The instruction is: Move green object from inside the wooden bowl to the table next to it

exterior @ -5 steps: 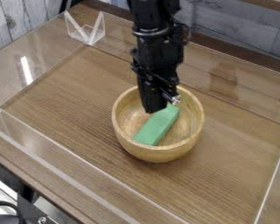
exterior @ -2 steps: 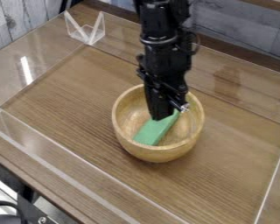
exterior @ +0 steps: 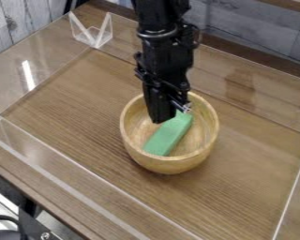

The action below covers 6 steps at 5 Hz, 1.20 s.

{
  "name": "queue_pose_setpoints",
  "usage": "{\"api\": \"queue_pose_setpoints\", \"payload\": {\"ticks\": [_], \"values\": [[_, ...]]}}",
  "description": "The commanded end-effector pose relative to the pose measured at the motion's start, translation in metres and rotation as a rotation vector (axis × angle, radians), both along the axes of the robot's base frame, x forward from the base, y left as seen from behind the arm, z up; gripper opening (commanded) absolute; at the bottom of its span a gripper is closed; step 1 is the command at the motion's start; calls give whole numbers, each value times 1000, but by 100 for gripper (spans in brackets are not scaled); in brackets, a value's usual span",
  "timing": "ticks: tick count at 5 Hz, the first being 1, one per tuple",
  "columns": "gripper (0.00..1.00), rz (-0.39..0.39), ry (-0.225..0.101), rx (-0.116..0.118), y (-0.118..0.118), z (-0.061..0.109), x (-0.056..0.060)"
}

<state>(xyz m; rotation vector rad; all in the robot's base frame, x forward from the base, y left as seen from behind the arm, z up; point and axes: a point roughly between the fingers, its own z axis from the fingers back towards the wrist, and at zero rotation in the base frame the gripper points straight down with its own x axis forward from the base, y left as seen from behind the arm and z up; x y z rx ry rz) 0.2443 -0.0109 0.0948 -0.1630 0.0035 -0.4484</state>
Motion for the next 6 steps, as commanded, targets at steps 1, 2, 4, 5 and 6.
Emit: {"api": "queue_pose_setpoints", "payload": {"ticks": [1,2,4,5,6], "values": [[0,2,-68,5,6,20,7],[0,-46,-68,2,4,20,9],[0,-89,-56,3,0,13,11],[0,-79,-53,4,-1,11,12],[0,-110,-52,3,-3,8,11]]}}
